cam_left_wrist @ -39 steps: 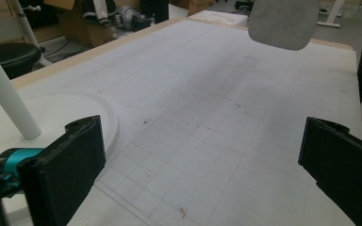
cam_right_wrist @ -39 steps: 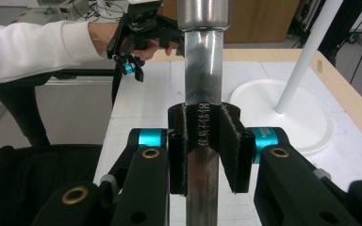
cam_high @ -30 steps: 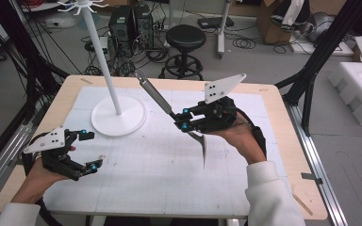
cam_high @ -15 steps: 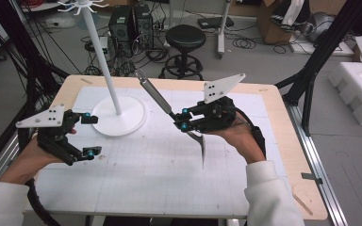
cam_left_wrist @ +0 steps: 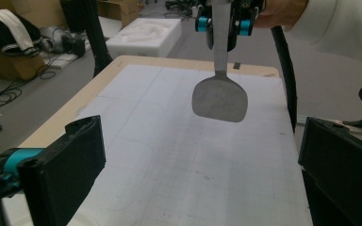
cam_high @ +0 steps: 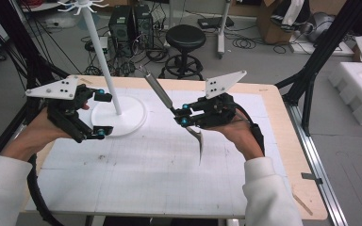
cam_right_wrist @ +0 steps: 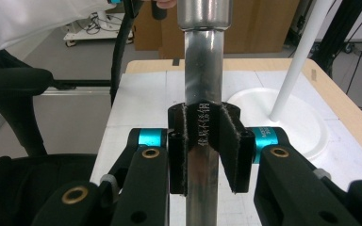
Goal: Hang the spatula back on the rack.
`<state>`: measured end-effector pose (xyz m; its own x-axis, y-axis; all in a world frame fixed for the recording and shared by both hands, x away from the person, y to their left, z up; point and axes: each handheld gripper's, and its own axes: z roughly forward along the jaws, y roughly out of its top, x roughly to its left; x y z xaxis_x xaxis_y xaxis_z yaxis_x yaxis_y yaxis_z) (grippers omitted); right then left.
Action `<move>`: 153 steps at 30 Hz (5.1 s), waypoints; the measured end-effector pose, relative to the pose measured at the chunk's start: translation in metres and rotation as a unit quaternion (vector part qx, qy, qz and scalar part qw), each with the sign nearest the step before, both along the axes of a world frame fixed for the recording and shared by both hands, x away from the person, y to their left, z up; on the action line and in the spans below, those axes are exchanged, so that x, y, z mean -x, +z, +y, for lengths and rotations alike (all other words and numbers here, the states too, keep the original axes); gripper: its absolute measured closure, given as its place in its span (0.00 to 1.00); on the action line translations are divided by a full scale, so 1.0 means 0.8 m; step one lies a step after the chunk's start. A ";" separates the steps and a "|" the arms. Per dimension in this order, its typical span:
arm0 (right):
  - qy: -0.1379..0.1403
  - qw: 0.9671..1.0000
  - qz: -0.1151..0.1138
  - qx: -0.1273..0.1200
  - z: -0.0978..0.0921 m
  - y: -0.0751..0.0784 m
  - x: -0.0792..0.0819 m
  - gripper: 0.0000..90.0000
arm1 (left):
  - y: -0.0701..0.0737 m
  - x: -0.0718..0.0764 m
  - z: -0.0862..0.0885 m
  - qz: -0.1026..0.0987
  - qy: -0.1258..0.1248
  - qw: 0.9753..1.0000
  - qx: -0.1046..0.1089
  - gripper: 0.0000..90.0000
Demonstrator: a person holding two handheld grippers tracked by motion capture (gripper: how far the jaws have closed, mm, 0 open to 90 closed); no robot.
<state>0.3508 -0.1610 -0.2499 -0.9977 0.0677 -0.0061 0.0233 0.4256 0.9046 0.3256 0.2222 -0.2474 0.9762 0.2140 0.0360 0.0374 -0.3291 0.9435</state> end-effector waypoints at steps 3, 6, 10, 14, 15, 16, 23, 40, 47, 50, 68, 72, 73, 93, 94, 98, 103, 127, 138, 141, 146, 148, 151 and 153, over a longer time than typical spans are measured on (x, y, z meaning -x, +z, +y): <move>0.001 1.000 -0.001 0.000 0.000 0.000 0.000 0.83 | 0.012 -0.006 -0.010 -0.002 -0.013 1.000 0.000 0.02; 0.006 1.000 -0.002 -0.005 0.000 0.000 -0.001 0.83 | 0.027 -0.010 -0.021 -0.009 -0.029 1.000 0.002 0.02; 0.008 1.000 -0.001 -0.010 -0.002 0.001 0.000 0.83 | 0.041 -0.013 -0.034 -0.012 -0.045 0.999 0.006 0.02; 0.011 1.000 -0.001 -0.013 -0.002 0.001 -0.001 0.83 | 0.053 -0.018 -0.049 -0.011 -0.061 0.998 0.013 0.04; 0.011 1.000 -0.001 -0.013 -0.002 0.001 -0.001 0.83 | 0.053 -0.018 -0.049 -0.011 -0.061 0.998 0.013 0.04; 0.014 1.000 -0.003 -0.012 -0.001 0.001 -0.001 0.83 | 0.058 -0.019 -0.057 -0.011 -0.066 0.998 0.013 0.04; 0.021 1.000 -0.001 -0.017 0.003 0.000 -0.001 0.83 | 0.071 -0.019 -0.078 -0.018 -0.087 0.996 0.006 0.05; 0.030 0.999 -0.003 -0.018 0.007 0.000 0.003 0.83 | 0.092 -0.017 -0.117 -0.016 -0.122 0.992 0.005 0.26; 0.033 0.999 -0.003 -0.019 0.008 0.000 0.004 0.83 | 0.092 -0.018 -0.121 -0.010 -0.130 0.991 0.001 0.42; 0.036 0.999 -0.004 -0.016 0.009 0.000 0.005 0.83 | 0.093 -0.020 -0.122 -0.008 -0.133 0.991 0.003 0.51; 0.042 0.999 -0.006 -0.015 0.012 -0.001 0.006 0.83 | 0.095 -0.020 -0.122 -0.014 -0.123 0.992 0.007 0.76; 0.039 0.999 -0.004 -0.019 0.012 0.000 0.006 0.83 | 0.095 -0.020 -0.123 -0.010 -0.117 0.993 0.012 0.76; 0.037 0.999 -0.003 -0.018 0.011 0.000 0.006 0.83 | 0.096 -0.020 -0.123 -0.009 -0.115 0.993 0.010 0.76; -0.091 0.996 0.002 -0.012 -0.023 -0.019 0.018 0.01 | 0.103 -0.016 -0.107 -0.009 -0.023 1.000 -0.020 0.76; -0.101 0.995 -0.004 -0.013 -0.027 -0.021 0.019 0.00 | 0.104 -0.016 -0.104 -0.010 -0.016 1.000 -0.023 0.76; -0.130 0.991 -0.008 -0.008 -0.048 -0.033 0.028 0.00 | 0.107 -0.018 -0.090 -0.008 0.017 0.999 -0.032 0.76; -0.153 0.988 -0.012 -0.010 -0.072 -0.043 0.038 0.00 | 0.108 -0.017 -0.077 0.000 0.038 0.998 -0.043 0.76; -0.237 0.971 0.009 0.002 -0.147 -0.119 0.071 0.00 | 0.116 -0.020 0.013 0.029 0.144 0.987 -0.065 0.76; -0.247 0.969 0.010 -0.028 -0.152 -0.136 0.080 0.00 | 0.127 -0.023 0.039 0.037 0.187 0.978 -0.082 0.76; -0.246 0.969 0.012 -0.037 -0.152 -0.141 0.084 0.00 | 0.127 -0.027 0.045 0.042 0.204 0.975 -0.078 0.76; -0.243 0.969 0.018 -0.040 -0.153 -0.147 0.087 0.00 | 0.128 -0.038 0.053 0.050 0.220 0.971 -0.073 0.76; -0.245 0.968 0.015 -0.041 -0.155 -0.146 0.088 0.00 | 0.129 -0.044 0.056 0.052 0.225 0.970 -0.077 0.76; -0.247 0.968 0.013 -0.044 -0.158 -0.146 0.088 0.00 | 0.131 -0.053 0.057 0.054 0.228 0.969 -0.083 0.76; -0.247 0.968 0.015 -0.045 -0.158 -0.146 0.089 0.00 | 0.132 -0.057 0.057 0.055 0.227 0.968 -0.086 0.76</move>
